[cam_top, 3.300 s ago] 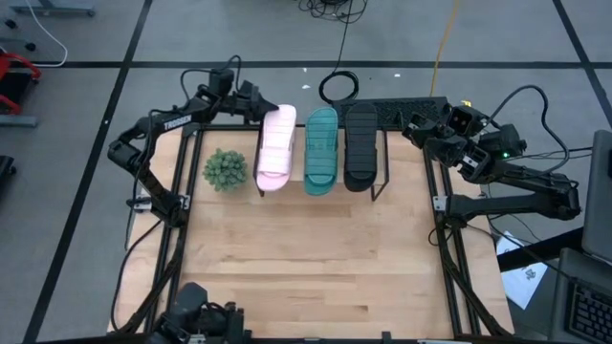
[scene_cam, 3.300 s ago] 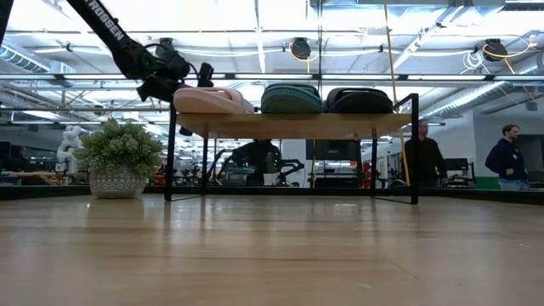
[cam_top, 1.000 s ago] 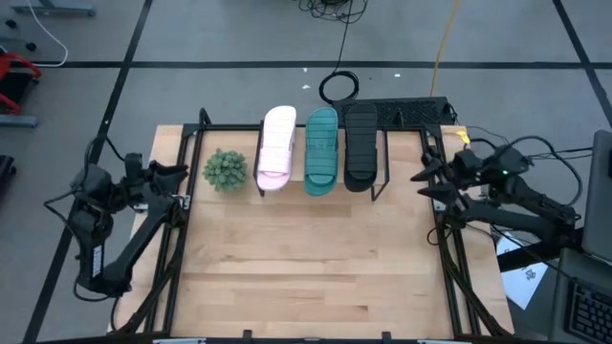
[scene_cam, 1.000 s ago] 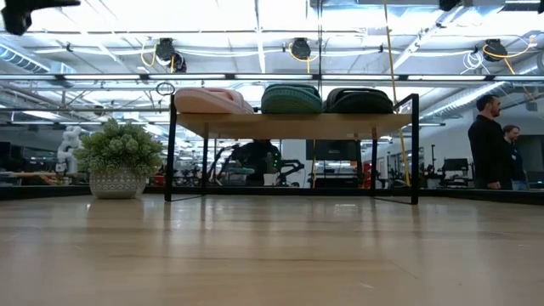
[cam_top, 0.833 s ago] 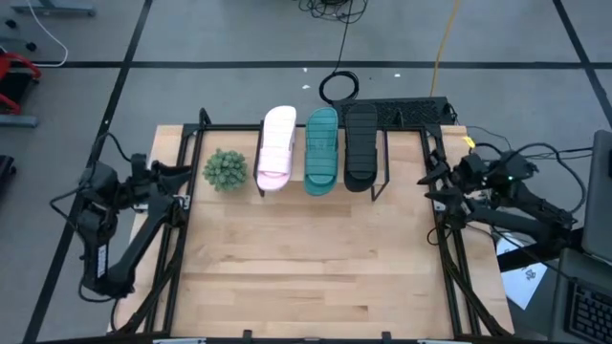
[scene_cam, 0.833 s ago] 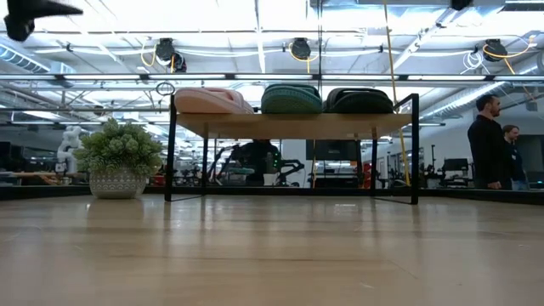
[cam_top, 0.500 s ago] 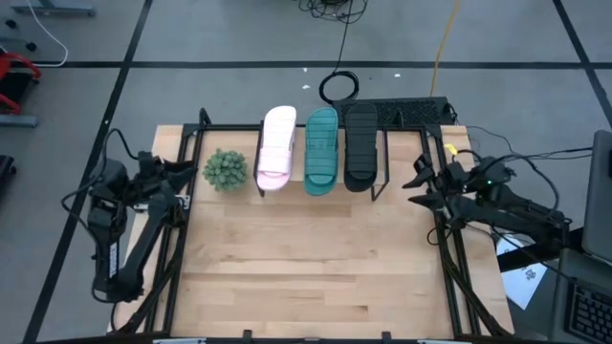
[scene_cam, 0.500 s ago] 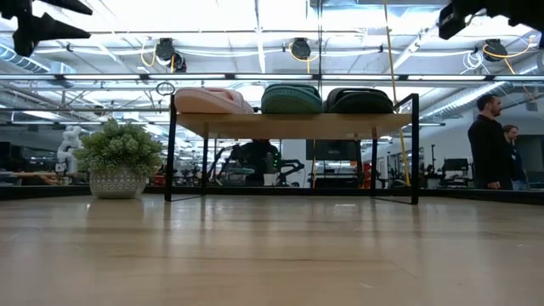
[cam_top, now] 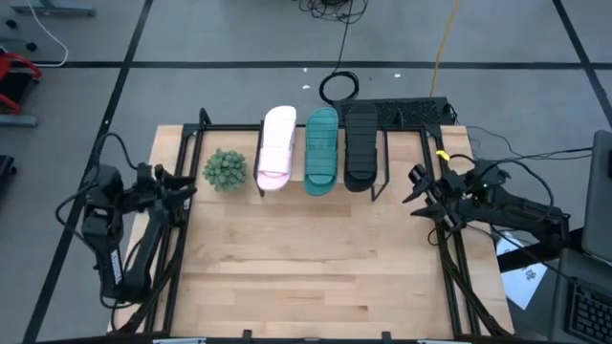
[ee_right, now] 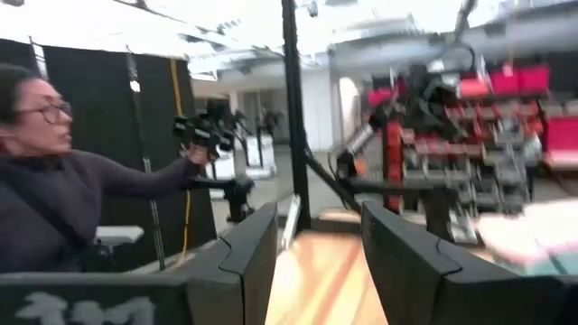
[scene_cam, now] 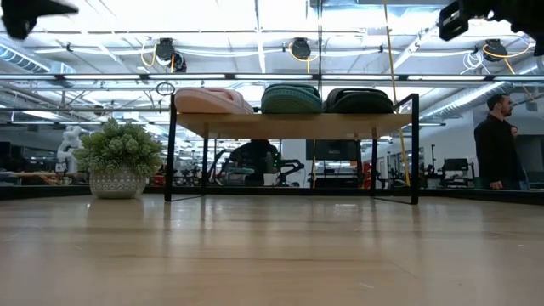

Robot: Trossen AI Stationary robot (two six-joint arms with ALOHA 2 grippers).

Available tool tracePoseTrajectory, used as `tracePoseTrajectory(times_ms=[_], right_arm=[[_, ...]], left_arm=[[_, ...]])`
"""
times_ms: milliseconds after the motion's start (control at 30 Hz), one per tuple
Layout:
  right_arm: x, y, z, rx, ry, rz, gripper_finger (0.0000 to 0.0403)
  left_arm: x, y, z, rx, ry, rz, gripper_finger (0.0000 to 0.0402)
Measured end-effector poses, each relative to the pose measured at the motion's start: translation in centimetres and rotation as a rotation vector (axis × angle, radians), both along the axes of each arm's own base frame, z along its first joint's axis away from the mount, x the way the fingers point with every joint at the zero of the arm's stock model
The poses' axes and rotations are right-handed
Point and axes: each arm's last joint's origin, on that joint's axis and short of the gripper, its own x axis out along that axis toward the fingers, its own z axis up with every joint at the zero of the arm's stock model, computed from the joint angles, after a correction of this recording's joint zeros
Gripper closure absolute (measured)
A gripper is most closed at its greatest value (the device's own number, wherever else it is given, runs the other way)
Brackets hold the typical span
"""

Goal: Pick and place slides into the shelf
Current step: Return to Home Position

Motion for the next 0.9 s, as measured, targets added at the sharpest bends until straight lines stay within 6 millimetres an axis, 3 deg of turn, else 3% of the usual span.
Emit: tracePoseTrajectory(times_ms=[200,300,433,600,900], right_arm=[[-0.1,0.3,0.5,0.026,-0.127,0.004,0.025],[0.0,0.4,0.6,0.026,-0.14,0.018,0.025],[0.3,0.4,0.6,0.047,-0.136,-0.01,0.025],[0.7,0.4,0.7,0.053,-0.146,-0.008,0.025],[1.8,0.2,0.8,0.114,-0.143,-0.075,0.025]], left_arm=[[-0.5,-2.1,2.7,0.133,-0.032,0.011,0.0193],[-1.1,-3.0,3.3,0.177,-0.039,-0.066,0.0193],[-1.8,-2.7,3.0,0.191,-0.031,-0.152,0.0193],[-1.5,-0.1,1.1,0.188,-0.011,-0.291,0.0193],[2.0,4.8,-2.9,0.118,-0.159,-0.517,0.0193]])
